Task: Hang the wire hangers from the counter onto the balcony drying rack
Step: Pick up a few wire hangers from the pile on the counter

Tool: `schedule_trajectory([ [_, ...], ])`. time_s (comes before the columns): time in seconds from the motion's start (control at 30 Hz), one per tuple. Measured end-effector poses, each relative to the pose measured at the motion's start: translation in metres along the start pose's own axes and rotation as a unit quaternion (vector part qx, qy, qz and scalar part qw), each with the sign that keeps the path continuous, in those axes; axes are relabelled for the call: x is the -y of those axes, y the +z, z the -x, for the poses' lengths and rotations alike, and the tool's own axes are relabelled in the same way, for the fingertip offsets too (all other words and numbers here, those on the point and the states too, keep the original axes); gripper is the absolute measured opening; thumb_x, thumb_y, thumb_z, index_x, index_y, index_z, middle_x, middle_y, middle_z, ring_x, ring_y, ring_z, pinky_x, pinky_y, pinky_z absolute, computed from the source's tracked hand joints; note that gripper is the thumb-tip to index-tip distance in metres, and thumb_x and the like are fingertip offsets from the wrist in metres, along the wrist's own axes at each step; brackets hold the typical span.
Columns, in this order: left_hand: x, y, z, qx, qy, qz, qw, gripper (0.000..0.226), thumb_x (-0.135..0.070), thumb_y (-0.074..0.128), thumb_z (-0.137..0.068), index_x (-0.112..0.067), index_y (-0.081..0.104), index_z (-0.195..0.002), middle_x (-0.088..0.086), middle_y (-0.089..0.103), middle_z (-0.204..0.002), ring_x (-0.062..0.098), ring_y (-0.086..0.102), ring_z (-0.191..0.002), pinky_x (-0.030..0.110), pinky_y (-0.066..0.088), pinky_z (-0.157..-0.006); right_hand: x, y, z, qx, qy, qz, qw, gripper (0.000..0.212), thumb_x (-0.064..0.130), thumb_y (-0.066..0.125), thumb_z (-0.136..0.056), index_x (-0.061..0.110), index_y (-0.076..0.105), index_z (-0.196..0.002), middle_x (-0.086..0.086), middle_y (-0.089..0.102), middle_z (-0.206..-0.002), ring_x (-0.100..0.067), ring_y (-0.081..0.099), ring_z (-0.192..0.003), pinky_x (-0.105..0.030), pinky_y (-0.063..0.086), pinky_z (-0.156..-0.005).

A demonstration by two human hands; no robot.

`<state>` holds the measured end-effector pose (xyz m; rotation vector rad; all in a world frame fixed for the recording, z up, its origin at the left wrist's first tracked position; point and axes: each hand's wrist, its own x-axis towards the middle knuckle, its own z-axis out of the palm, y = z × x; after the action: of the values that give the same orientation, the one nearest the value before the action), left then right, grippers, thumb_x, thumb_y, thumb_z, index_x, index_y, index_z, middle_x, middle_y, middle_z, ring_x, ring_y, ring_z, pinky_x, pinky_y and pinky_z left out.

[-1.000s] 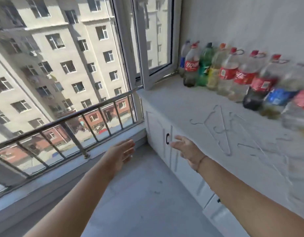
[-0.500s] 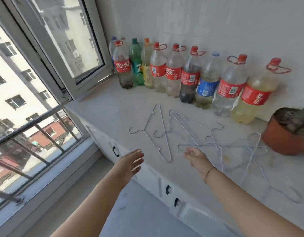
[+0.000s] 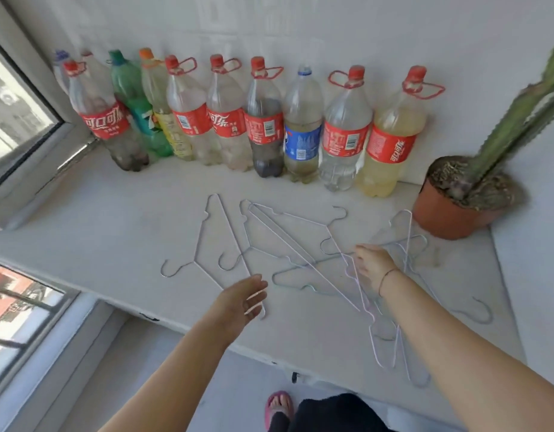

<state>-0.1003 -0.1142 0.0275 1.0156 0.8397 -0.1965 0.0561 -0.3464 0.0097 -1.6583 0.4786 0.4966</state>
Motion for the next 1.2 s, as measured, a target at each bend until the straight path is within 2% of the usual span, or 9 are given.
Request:
schedule_trajectory([
  [0.2,-0.018,0.013,-0.035,0.029,-0.043,-0.044,0.998,0.019,-0.016,0.058,-0.088,-0.017,0.064,-0.106,0.001,0.068,-0.099,0.014,0.061,-0.090,0.026,0.043,-0.079,-0.019,-0.003,-0.012,-0.025,0.063,-0.028,0.997,0.020,0.009,0.049,-0.086,0.017,0.048,-0.067,-0.007,0.043,-0.068,-0.016,0.039,-0.057,-0.021,0.027,-0.053],
  [0.3,-0.027,0.021,-0.052,0.046,-0.058,-0.067,0.995,0.020,-0.017,0.057,-0.089,-0.017,0.063,-0.108,0.000,0.068,-0.100,0.013,0.062,-0.089,0.026,0.044,-0.077,-0.017,-0.001,-0.014,-0.015,0.087,-0.063,0.994,0.014,0.012,0.048,-0.089,0.003,0.059,-0.087,-0.021,0.066,-0.092,-0.028,0.060,-0.078,-0.022,0.031,-0.055],
  [0.37,-0.032,0.028,-0.061,0.060,-0.067,-0.074,0.993,0.021,-0.018,0.057,-0.090,-0.016,0.063,-0.110,0.001,0.068,-0.102,0.014,0.062,-0.090,0.026,0.045,-0.076,-0.018,-0.001,-0.015,-0.021,0.089,-0.057,0.994,0.011,0.015,0.052,-0.080,0.005,0.057,-0.078,-0.034,0.065,-0.082,-0.029,0.053,-0.060,-0.022,0.021,-0.051],
  [0.43,-0.038,0.038,-0.071,0.077,-0.071,-0.080,0.991,0.021,-0.019,0.057,-0.090,-0.016,0.063,-0.110,0.001,0.068,-0.103,0.015,0.062,-0.092,0.026,0.046,-0.075,-0.019,-0.003,-0.019,-0.029,0.096,-0.075,0.992,0.011,0.017,0.052,-0.077,0.013,0.050,-0.068,-0.015,0.060,-0.051,-0.019,0.035,-0.050,-0.022,0.017,-0.051],
  [0.47,-0.040,0.044,-0.075,0.083,-0.075,-0.081,0.990,0.020,-0.019,0.057,-0.090,-0.015,0.064,-0.108,0.002,0.068,-0.102,0.016,0.062,-0.092,0.027,0.046,-0.075,-0.017,-0.006,-0.019,-0.032,0.098,-0.087,0.991,0.017,0.017,0.052,-0.082,0.013,0.051,-0.066,-0.007,0.058,-0.051,-0.019,0.034,-0.051,-0.022,0.018,-0.053],
  [0.67,-0.049,0.100,-0.114,0.116,-0.114,-0.052,0.985,0.008,-0.014,0.057,-0.090,-0.009,0.063,-0.092,0.009,0.064,-0.095,0.022,0.061,-0.084,0.030,0.049,-0.075,0.006,-0.036,0.002,-0.029,0.065,-0.211,0.975,0.015,0.019,0.050,-0.093,0.014,0.060,-0.082,-0.006,0.063,-0.080,-0.016,0.058,-0.073,-0.023,0.040,-0.066],
  [0.83,-0.045,0.149,-0.140,0.108,-0.143,-0.063,0.982,0.007,-0.014,0.058,-0.090,-0.011,0.059,-0.084,0.009,0.052,-0.083,0.023,0.052,-0.074,0.032,0.045,-0.072,0.009,-0.057,0.016,-0.031,0.049,-0.267,0.962,0.015,0.021,0.048,-0.094,0.014,0.061,-0.096,-0.005,0.065,-0.083,-0.014,0.060,-0.075,-0.016,0.049,-0.054],
  [1.1,-0.045,0.173,-0.152,0.083,-0.183,-0.069,0.977,0.019,-0.024,0.064,-0.084,-0.010,0.051,-0.082,0.009,0.055,-0.080,0.021,0.054,-0.067,0.028,0.043,-0.063,0.007,-0.066,0.023,-0.018,0.049,-0.298,0.953,0.020,0.021,0.043,-0.096,0.013,0.060,-0.101,-0.004,0.066,-0.087,-0.014,0.061,-0.077,-0.021,0.044,-0.064],
  [1.2,-0.047,0.175,-0.151,0.100,-0.186,-0.068,0.975,0.023,-0.031,0.064,-0.083,-0.009,0.057,-0.088,0.006,0.058,-0.082,0.018,0.054,-0.070,0.026,0.042,-0.064,0.010,-0.066,0.025,-0.016,0.047,-0.294,0.955,0.019,0.022,0.044,-0.096,0.015,0.061,-0.100,-0.004,0.066,-0.087,-0.014,0.061,-0.077,-0.023,0.044,-0.063],
])
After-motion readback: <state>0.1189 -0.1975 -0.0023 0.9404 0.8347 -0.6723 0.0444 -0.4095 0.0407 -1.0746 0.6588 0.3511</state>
